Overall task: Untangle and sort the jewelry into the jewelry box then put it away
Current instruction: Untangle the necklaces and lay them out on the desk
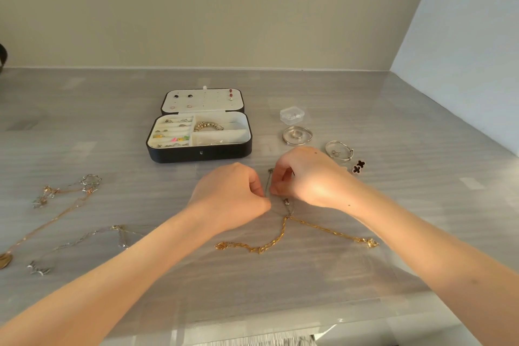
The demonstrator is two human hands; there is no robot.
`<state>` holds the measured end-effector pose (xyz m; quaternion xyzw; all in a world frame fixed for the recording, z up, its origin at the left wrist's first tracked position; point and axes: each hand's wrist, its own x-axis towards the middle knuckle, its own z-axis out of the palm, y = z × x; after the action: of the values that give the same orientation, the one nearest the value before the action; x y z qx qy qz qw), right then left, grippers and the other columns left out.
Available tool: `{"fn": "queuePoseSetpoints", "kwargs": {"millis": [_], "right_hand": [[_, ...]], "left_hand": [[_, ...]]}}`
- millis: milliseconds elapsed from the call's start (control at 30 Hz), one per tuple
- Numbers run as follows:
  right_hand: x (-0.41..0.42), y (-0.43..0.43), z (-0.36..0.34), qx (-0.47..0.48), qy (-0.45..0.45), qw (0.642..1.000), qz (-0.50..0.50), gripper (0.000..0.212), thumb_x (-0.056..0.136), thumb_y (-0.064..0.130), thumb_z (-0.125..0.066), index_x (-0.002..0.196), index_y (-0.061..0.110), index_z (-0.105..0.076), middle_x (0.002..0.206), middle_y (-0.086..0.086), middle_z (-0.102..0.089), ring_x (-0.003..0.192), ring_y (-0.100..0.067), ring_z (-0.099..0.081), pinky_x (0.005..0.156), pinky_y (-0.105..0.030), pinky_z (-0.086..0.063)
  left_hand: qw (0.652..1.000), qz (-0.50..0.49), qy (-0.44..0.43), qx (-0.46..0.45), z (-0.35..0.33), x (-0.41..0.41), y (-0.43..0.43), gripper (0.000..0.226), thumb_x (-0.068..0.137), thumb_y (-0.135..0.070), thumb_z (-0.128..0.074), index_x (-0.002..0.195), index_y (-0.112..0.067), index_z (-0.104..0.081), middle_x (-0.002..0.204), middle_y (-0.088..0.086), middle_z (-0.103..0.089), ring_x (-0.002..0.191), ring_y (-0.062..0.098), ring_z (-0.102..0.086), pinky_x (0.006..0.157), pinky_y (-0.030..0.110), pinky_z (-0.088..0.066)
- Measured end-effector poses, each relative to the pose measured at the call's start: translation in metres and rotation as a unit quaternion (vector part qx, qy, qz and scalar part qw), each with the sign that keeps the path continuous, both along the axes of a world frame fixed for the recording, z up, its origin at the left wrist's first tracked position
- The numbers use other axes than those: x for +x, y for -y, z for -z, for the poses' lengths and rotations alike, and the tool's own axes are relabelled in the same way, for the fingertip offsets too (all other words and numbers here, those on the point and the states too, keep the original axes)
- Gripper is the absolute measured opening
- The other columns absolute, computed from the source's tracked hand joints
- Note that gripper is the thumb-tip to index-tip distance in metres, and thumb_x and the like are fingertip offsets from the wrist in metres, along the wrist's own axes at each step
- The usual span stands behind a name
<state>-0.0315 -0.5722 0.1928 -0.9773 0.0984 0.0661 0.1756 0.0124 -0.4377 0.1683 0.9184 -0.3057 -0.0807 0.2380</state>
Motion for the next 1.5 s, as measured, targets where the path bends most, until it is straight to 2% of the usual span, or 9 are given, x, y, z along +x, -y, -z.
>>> {"fn": "queuePoseSetpoints", "kwargs": {"millis": [133,300,567,767,933,1067,1167,1267,1500], "right_hand": [[-0.005,0.0,-0.003,0.005,0.006,1.0,-0.016,0.016,0.089,0.028,-0.06,0.099,0.017,-0.066,0.094,0.001,-0.06,0.091,-0.02,-0.057,0.07,-0.024,-0.038],[-0.028,0.012,-0.018,0.166,0.089,0.982,-0.018,0.016,0.092,0.019,-0.055,0.076,0.019,-0.054,0.083,-0.001,-0.069,0.073,-0.016,-0.061,0.064,-0.03,-0.046],[-0.076,0.018,-0.03,0.313,0.127,0.941,-0.023,0.014,0.095,0.008,-0.047,0.082,0.011,-0.048,0.08,-0.006,-0.073,0.073,-0.017,-0.069,0.06,-0.029,-0.052],[-0.104,0.012,-0.01,0.292,0.109,0.949,-0.042,0.017,0.093,0.006,-0.05,0.078,0.014,-0.048,0.085,-0.003,-0.073,0.076,-0.013,-0.068,0.065,-0.026,-0.053],[-0.113,0.012,0.004,0.226,0.087,0.969,-0.043,0.01,0.085,0.022,-0.066,0.076,0.024,-0.063,0.079,0.008,-0.069,0.074,-0.014,-0.062,0.073,-0.035,-0.05],[-0.115,0.015,0.0,0.201,0.075,0.976,-0.044,0.004,0.081,0.024,-0.069,0.077,0.026,-0.069,0.076,0.016,-0.067,0.072,-0.001,-0.06,0.07,-0.022,-0.048],[-0.109,0.018,0.006,0.102,0.131,0.986,-0.012,0.002,0.083,0.026,-0.067,0.081,0.025,-0.067,0.07,0.012,-0.062,0.068,0.005,-0.055,0.064,-0.01,-0.039],[-0.099,0.018,0.018,-0.02,0.167,0.986,-0.011,0.014,0.084,0.033,-0.065,0.095,0.023,-0.064,0.074,0.016,-0.049,0.073,-0.001,-0.046,0.067,-0.014,-0.033],[-0.09,0.018,0.025,-0.055,0.148,0.987,-0.026,0.012,0.093,0.023,-0.052,0.095,0.016,-0.061,0.086,0.011,-0.044,0.094,-0.014,-0.048,0.073,-0.019,-0.028]], "left_hand": [[1.0,0.0,0.002,-0.002,0.0,0.0,0.0,0.017,0.071,-0.028,-0.066,0.059,-0.028,-0.056,0.061,-0.014,-0.051,0.066,0.009,-0.049,0.053,0.024,-0.032],[1.0,0.004,-0.001,-0.006,0.0,0.0,-0.001,0.017,0.073,-0.029,-0.067,0.059,-0.027,-0.056,0.063,-0.015,-0.052,0.069,0.01,-0.051,0.054,0.025,-0.032],[1.0,0.009,0.006,-0.005,-0.001,-0.003,-0.003,0.02,0.076,-0.029,-0.066,0.061,-0.026,-0.055,0.066,-0.016,-0.052,0.077,0.011,-0.053,0.064,0.024,-0.035],[1.0,0.01,0.013,-0.015,0.0,-0.004,-0.004,0.019,0.077,-0.031,-0.066,0.062,-0.027,-0.055,0.067,-0.015,-0.05,0.072,0.009,-0.049,0.059,0.025,-0.033],[1.0,0.013,0.02,-0.018,0.0,-0.005,-0.005,0.019,0.077,-0.033,-0.066,0.063,-0.027,-0.055,0.064,-0.015,-0.05,0.067,0.006,-0.048,0.058,0.024,-0.033],[0.999,0.019,0.013,-0.037,0.001,-0.005,-0.008,0.017,0.079,-0.037,-0.065,0.069,-0.028,-0.054,0.069,-0.014,-0.052,0.068,0.004,-0.048,0.06,0.023,-0.035],[0.997,0.032,0.036,-0.055,-0.001,-0.012,-0.015,0.019,0.08,-0.04,-0.063,0.072,-0.03,-0.049,0.077,-0.013,-0.051,0.073,0.004,-0.048,0.063,0.022,-0.035],[0.995,0.077,0.047,-0.043,-0.002,-0.028,-0.027,0.022,0.077,-0.047,-0.064,0.073,-0.028,-0.052,0.08,-0.012,-0.051,0.077,0.005,-0.05,0.072,0.023,-0.041],[0.986,0.148,0.075,0.002,0.0,-0.034,-0.045,0.009,0.09,-0.03,-0.054,0.082,-0.027,-0.057,0.086,-0.014,-0.047,0.082,0.002,-0.049,0.074,0.015,-0.038]]}}
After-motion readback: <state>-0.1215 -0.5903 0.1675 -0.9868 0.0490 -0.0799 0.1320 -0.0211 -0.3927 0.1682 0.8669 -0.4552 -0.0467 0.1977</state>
